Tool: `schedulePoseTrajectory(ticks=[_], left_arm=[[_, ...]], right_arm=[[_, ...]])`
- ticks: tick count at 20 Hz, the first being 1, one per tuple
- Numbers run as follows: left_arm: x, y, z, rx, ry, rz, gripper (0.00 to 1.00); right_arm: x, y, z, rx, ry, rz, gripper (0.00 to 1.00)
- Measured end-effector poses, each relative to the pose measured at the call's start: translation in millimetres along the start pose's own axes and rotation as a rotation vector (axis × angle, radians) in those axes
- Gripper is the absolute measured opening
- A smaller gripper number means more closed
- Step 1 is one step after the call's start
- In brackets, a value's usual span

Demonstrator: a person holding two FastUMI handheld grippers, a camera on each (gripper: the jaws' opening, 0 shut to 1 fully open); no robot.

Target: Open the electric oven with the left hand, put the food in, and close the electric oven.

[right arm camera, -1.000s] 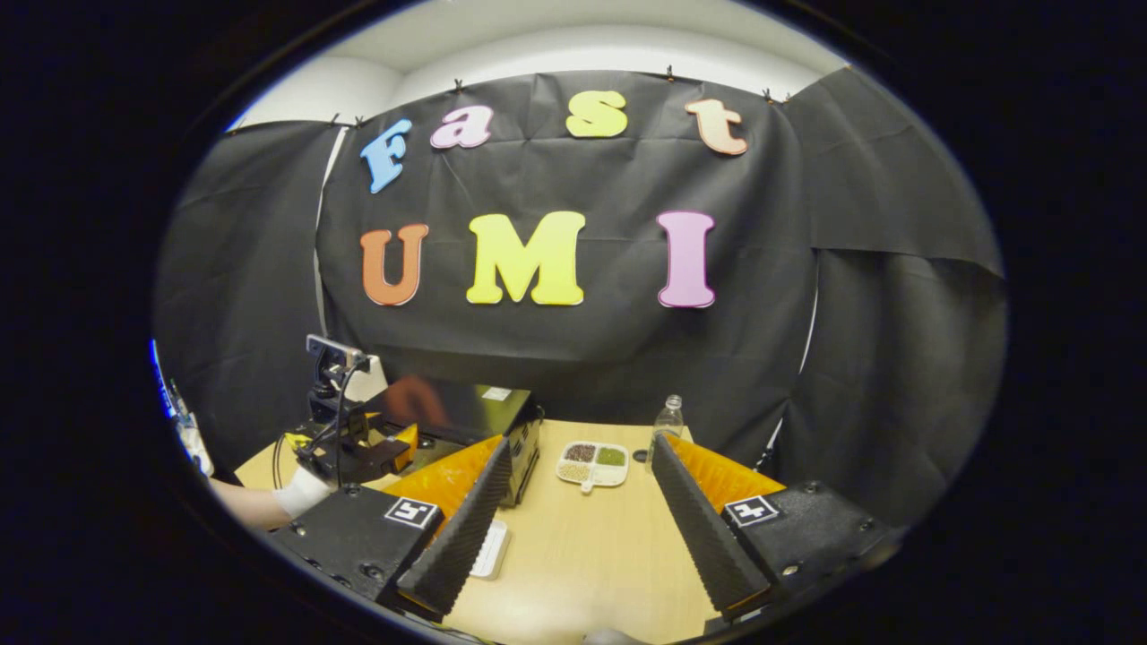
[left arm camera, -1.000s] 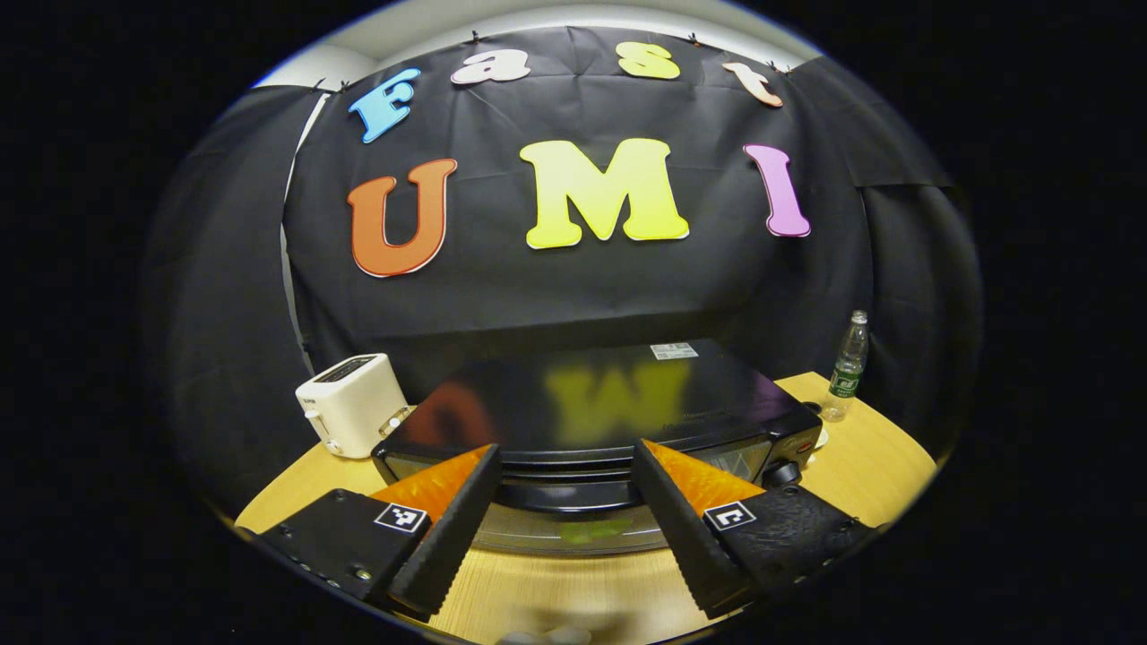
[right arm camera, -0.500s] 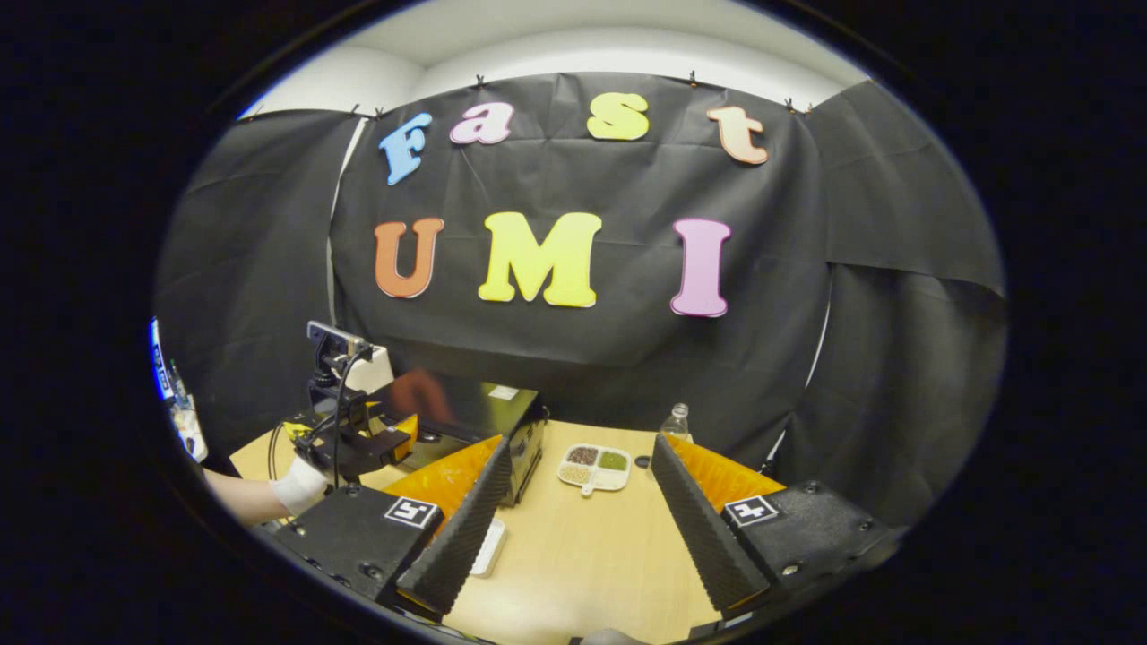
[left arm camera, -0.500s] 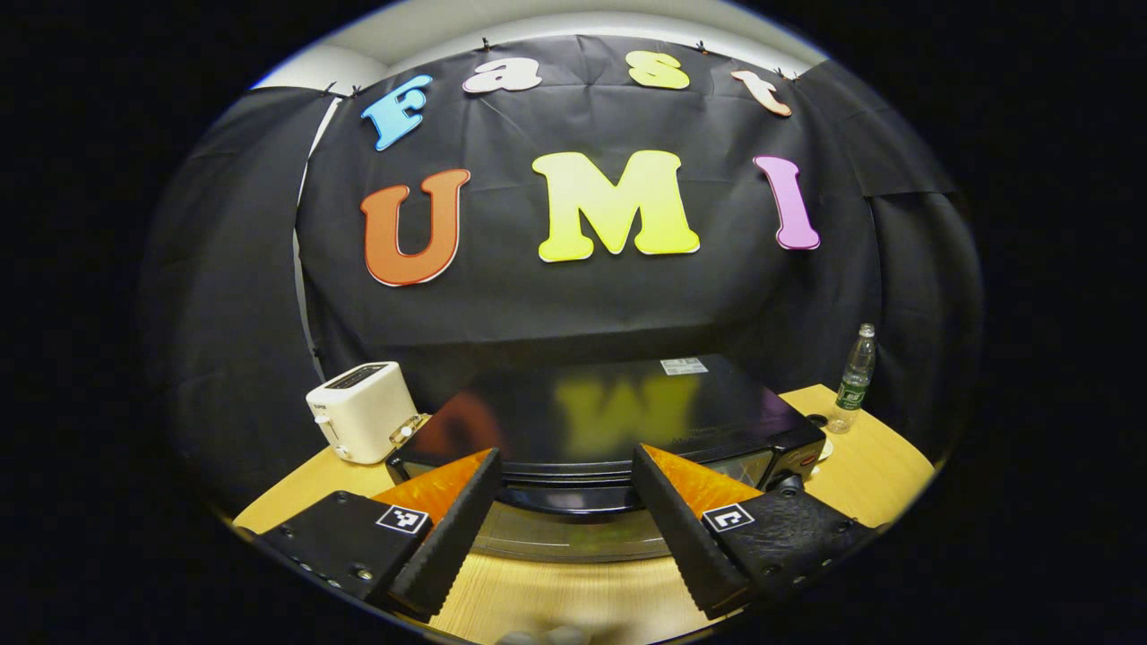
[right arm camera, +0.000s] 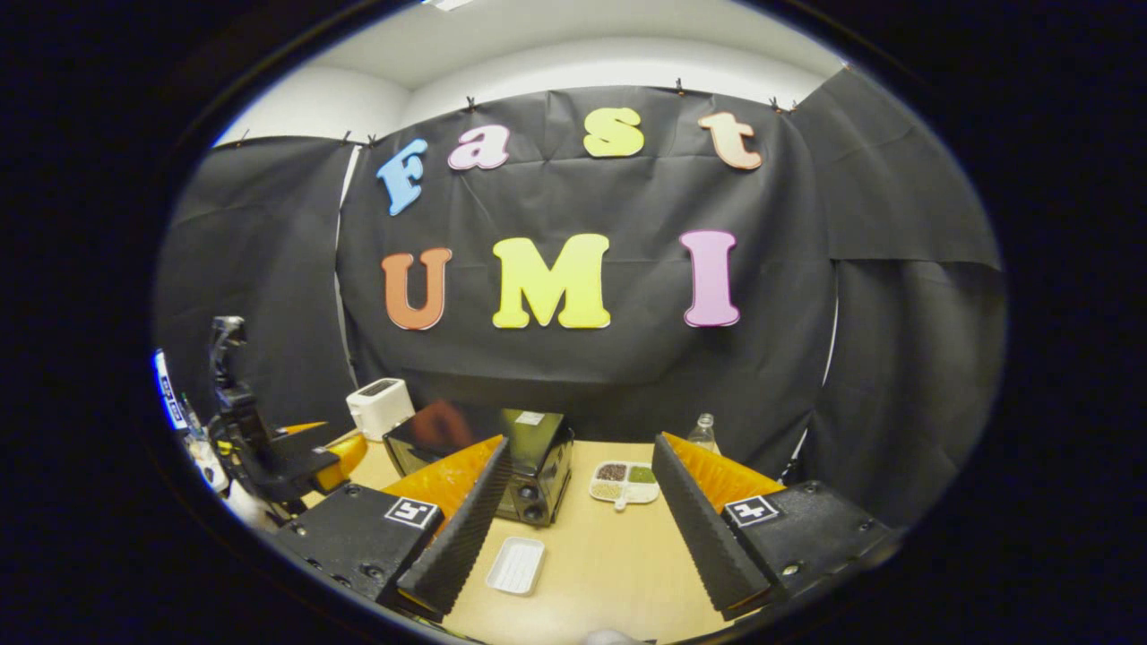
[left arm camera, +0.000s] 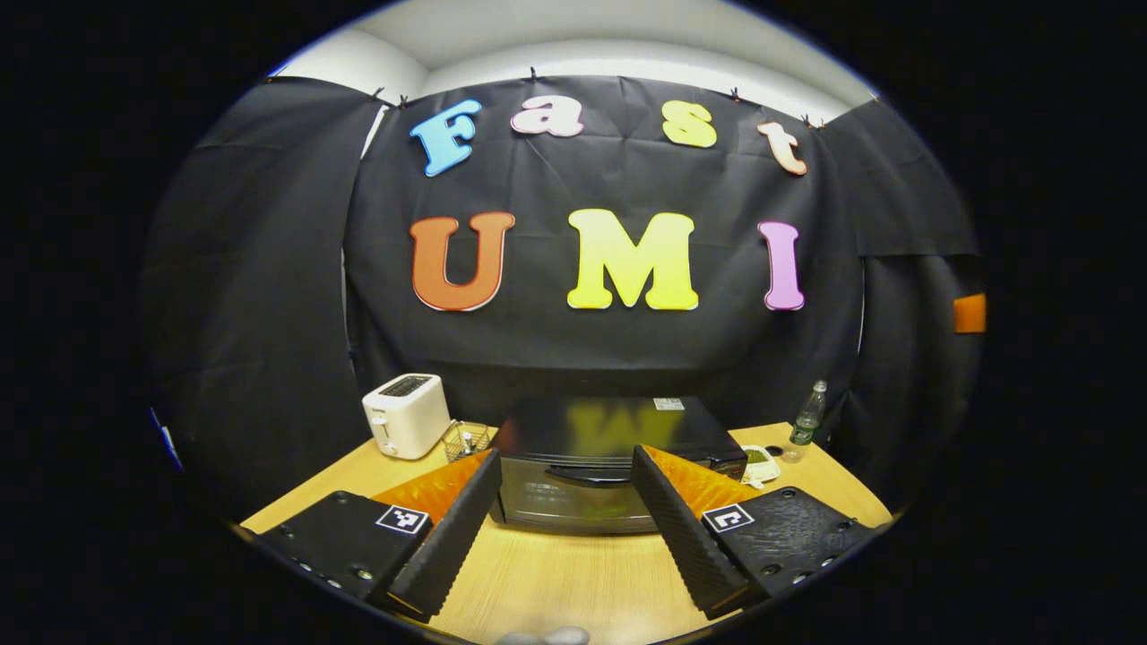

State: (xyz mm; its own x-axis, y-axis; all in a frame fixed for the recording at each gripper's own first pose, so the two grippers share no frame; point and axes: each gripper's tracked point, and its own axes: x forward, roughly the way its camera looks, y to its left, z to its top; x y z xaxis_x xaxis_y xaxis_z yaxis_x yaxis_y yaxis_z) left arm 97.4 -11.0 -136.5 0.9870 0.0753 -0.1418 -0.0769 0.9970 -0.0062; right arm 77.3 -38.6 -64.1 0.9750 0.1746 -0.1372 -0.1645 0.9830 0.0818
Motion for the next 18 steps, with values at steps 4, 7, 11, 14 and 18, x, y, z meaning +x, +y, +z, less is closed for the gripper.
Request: schedulePoseTrajectory(ticks=[4, 7, 11, 14, 18], left_arm=[[-50, 19, 31, -0.033, -0.02, 0.0, 0.95], [-77, 32, 54, -0.022, -0.047, 0.001, 0.95], [-98, 47, 73, -0.007, -0.082, -0.007, 0.95], [-101, 50, 79, -0.034, -0.092, -0.034, 0.95], [-103, 53, 85, -0.022, -0.103, -0.06, 0.95]], right_arm=[[-10, 21, 14, 0.027, -0.038, 0.0, 0.96], [-16, 35, 25, 0.014, -0.07, -0.012, 0.96], [-26, 58, 28, -0.013, -0.086, -0.024, 0.95], [-32, 70, 30, -0.011, -0.091, -0.035, 0.96], [-38, 73, 32, 0.012, -0.11, -0.066, 0.95]])
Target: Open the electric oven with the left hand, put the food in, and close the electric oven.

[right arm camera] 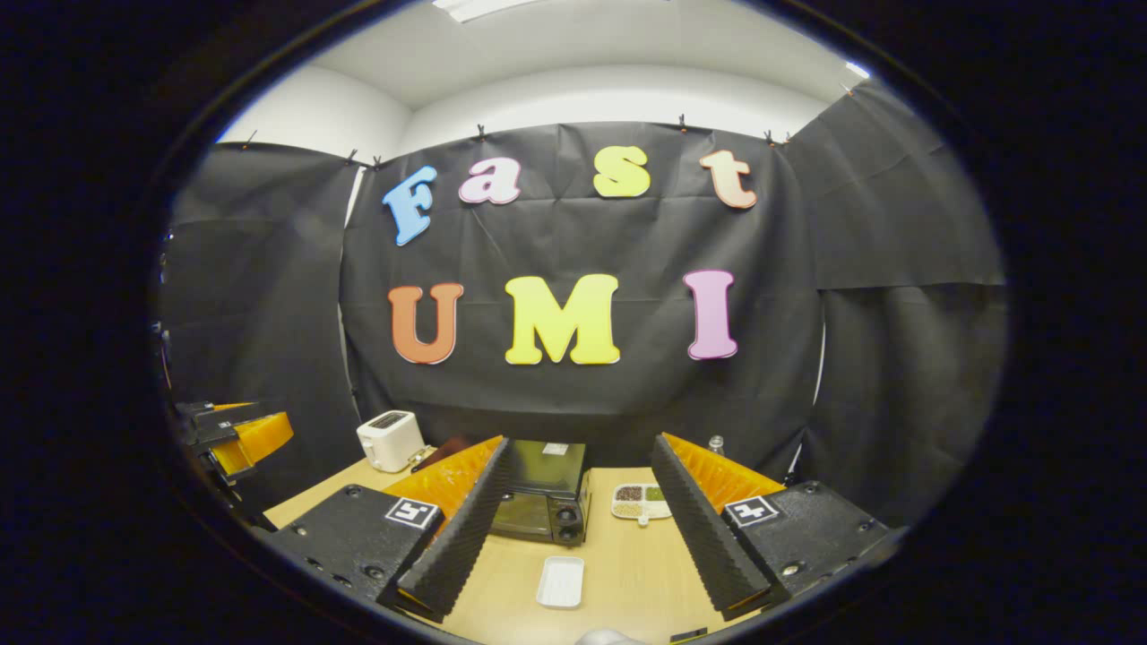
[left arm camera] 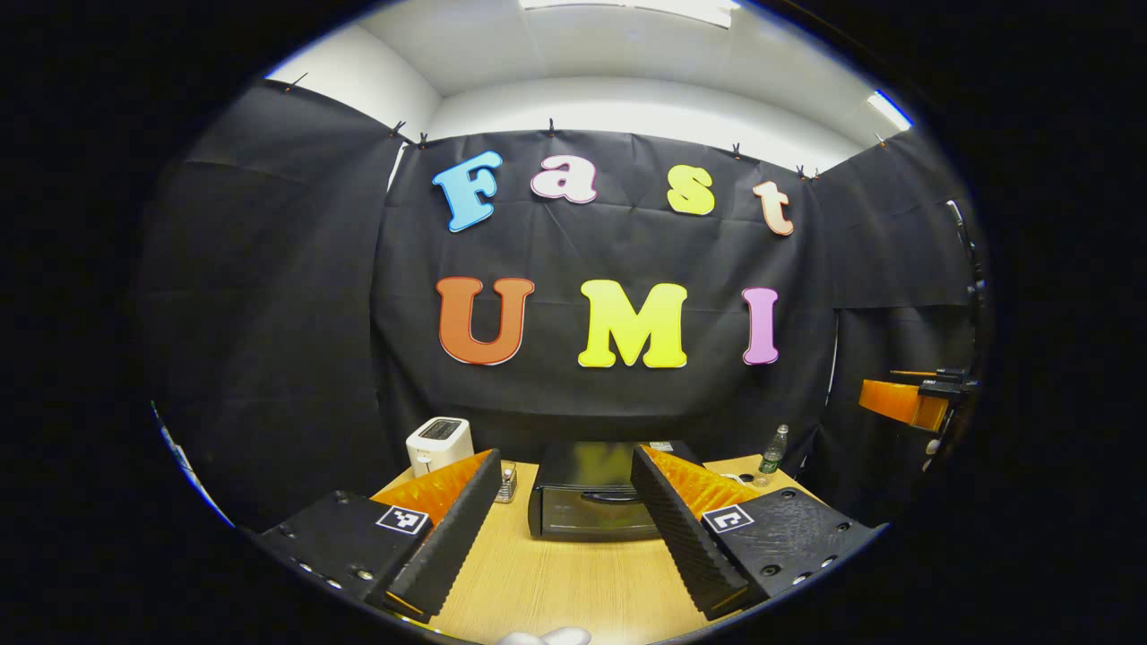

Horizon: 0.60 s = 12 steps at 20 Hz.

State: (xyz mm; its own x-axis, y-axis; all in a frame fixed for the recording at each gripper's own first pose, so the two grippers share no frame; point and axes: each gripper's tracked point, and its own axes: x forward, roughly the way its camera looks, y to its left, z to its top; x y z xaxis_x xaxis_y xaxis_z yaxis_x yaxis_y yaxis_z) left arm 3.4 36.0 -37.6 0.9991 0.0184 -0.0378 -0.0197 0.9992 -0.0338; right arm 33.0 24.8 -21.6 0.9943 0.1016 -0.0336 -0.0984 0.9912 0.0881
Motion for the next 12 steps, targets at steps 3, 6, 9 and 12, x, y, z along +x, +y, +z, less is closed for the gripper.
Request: schedulePoseTrajectory(ticks=[3, 6, 9, 12], left_arm=[[3.3, 2.5, 2.6, 0.004, 0.003, -0.013, 0.95], [3.1, -1.0, 5.2, 0.009, 0.003, -0.029, 0.95], [-0.3, -2.8, 8.2, 0.016, -0.004, -0.044, 0.95], [-4.5, -2.4, 9.3, 0.01, -0.005, -0.049, 0.95]], right_arm=[[-3.3, -1.8, 1.9, 0.012, -0.005, -0.022, 0.95], [-4.4, -6.0, -0.2, 0.007, 0.0, -0.044, 0.95], [-9.9, 0.1, 2.8, 0.013, -0.002, -0.044, 0.96], [-9.4, 0.2, 5.4, -0.003, -0.008, -0.045, 0.95]])
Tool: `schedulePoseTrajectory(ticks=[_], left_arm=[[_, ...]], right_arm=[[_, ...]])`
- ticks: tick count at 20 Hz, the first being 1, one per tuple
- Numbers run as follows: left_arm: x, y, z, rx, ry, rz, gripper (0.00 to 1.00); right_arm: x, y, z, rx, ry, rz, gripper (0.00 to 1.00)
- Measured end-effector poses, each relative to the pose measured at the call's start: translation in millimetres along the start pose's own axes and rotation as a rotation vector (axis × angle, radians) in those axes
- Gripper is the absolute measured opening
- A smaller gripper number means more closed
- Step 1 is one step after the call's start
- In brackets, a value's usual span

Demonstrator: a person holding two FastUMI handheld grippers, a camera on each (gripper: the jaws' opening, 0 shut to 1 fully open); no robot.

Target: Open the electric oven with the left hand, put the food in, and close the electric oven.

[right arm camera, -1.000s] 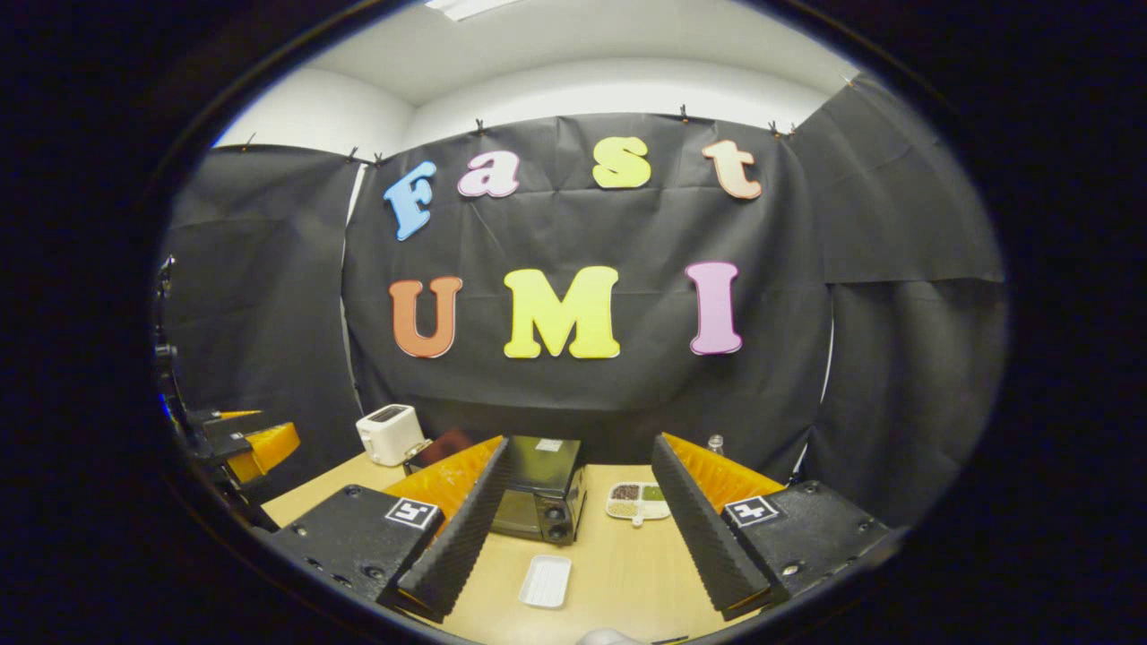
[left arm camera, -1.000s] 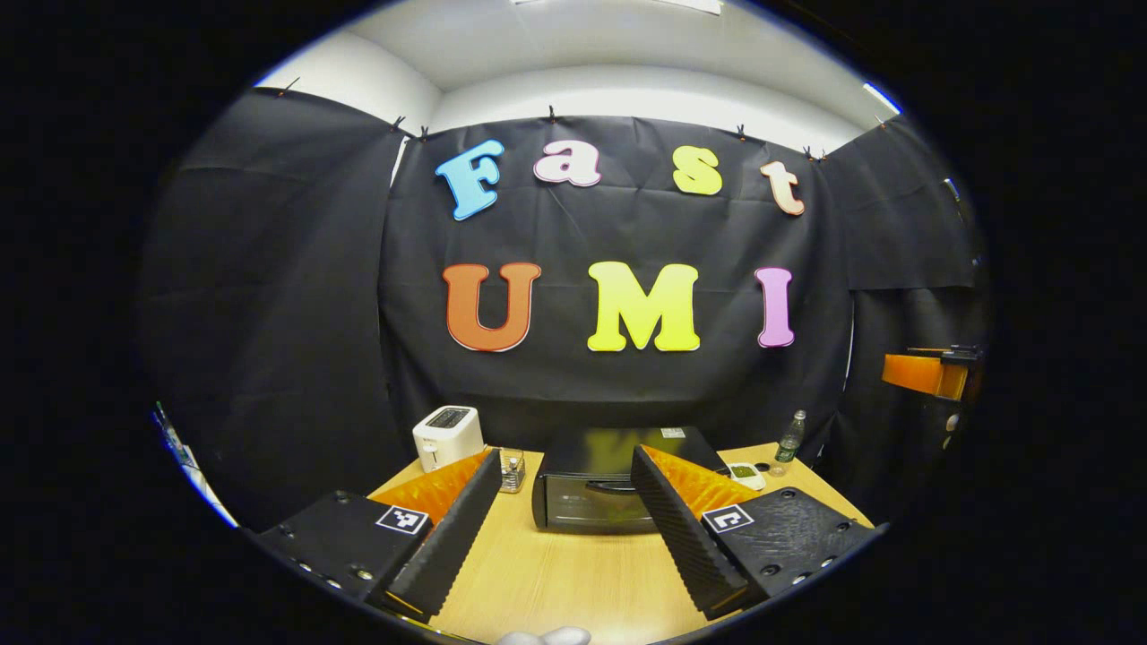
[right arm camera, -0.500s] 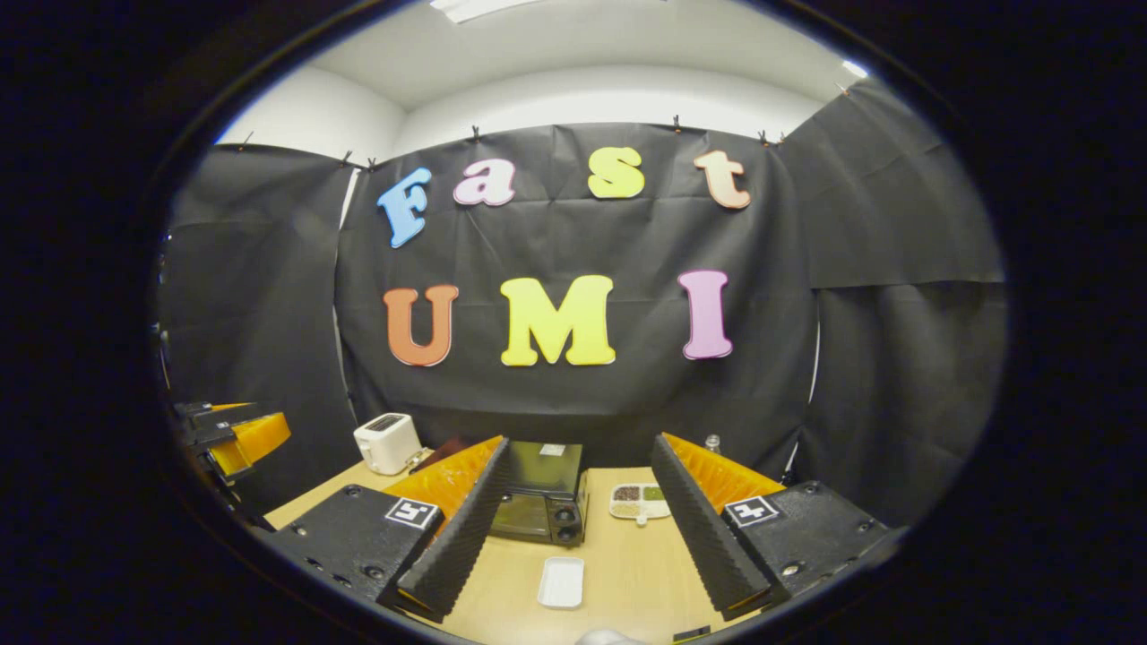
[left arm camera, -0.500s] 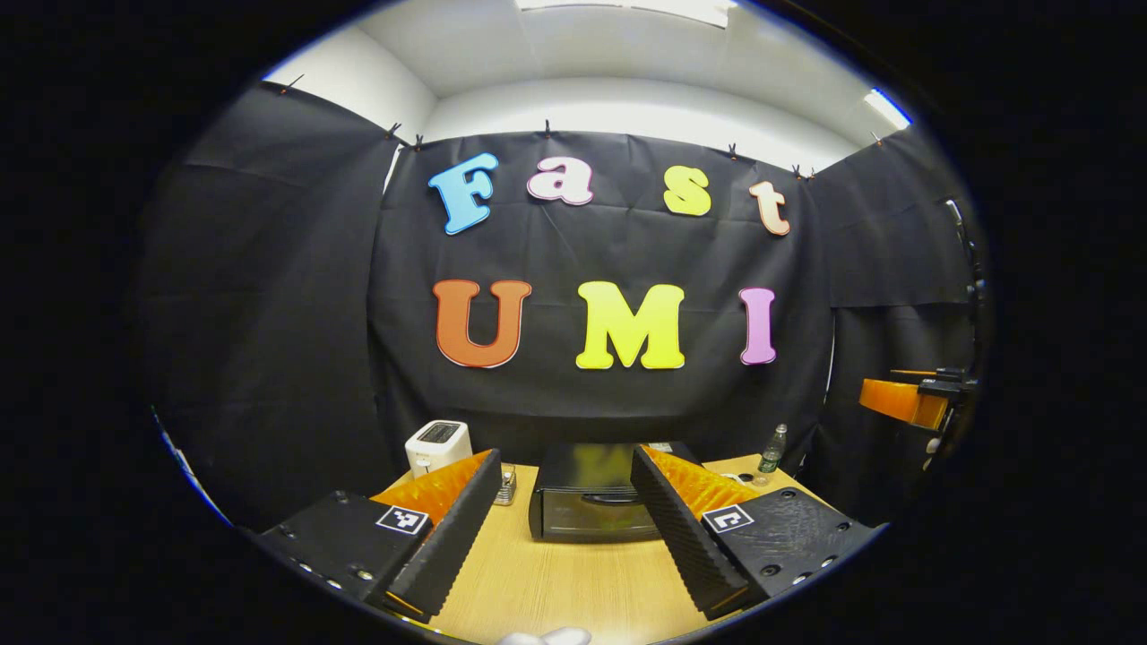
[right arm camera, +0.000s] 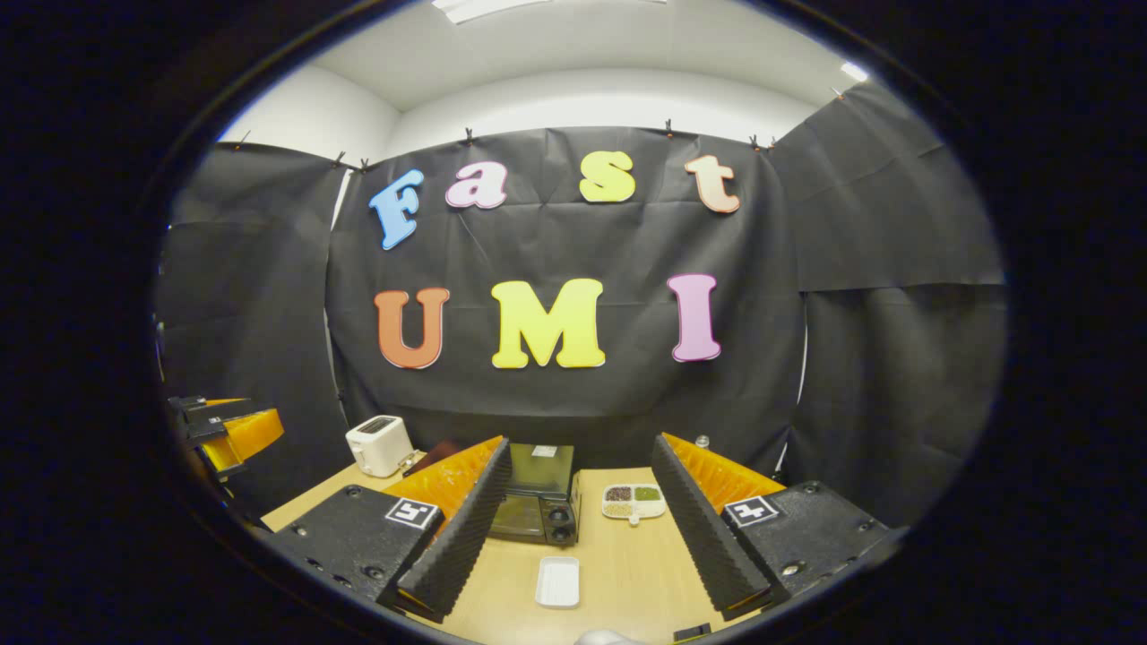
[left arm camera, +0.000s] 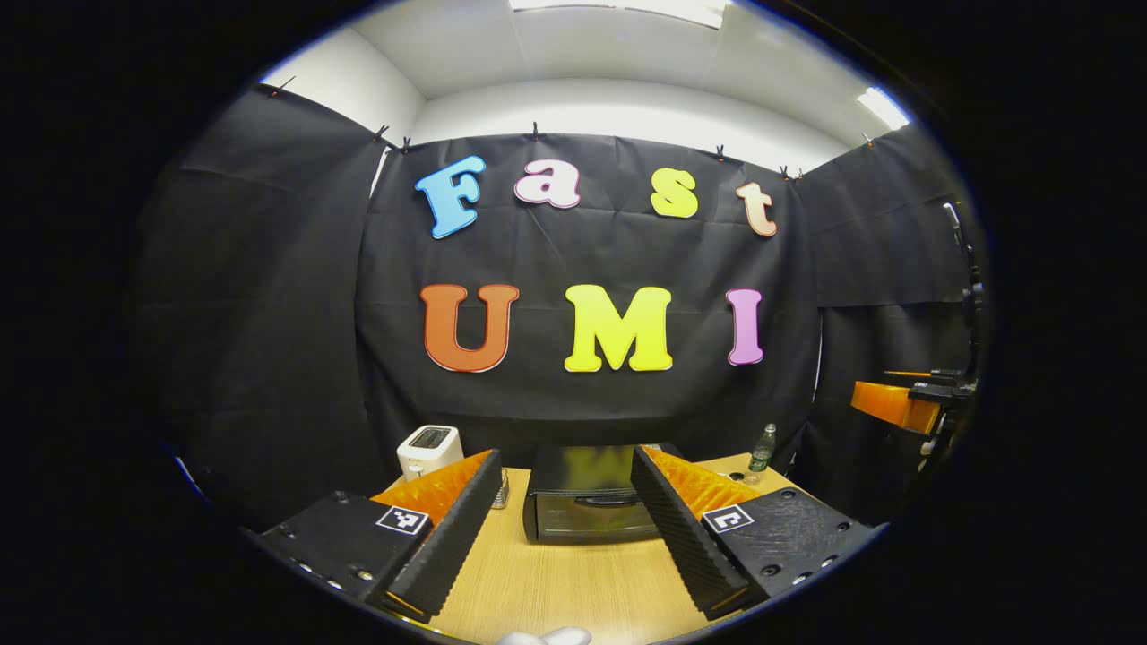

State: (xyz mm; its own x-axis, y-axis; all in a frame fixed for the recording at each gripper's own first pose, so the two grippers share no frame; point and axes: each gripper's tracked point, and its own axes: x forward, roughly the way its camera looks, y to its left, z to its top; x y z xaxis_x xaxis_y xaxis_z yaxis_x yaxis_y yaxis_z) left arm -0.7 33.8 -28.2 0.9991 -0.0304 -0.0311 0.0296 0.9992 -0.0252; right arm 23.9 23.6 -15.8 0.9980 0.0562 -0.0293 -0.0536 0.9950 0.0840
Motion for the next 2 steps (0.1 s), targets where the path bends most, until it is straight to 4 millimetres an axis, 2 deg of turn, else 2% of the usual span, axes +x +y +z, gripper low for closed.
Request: schedulePoseTrajectory(ticks=[1, 2], left_arm=[[-0.2, 0.2, 1.1, -0.003, -0.001, -0.001, 0.95], [-1.9, 0.5, 1.1, -0.005, 0.0, -0.002, 0.95]], right_arm=[[0.0, 2.1, 1.1, -0.002, 0.002, 0.003, 0.95], [0.0, 3.6, 2.6, -0.004, 0.001, 0.005, 1.0]])
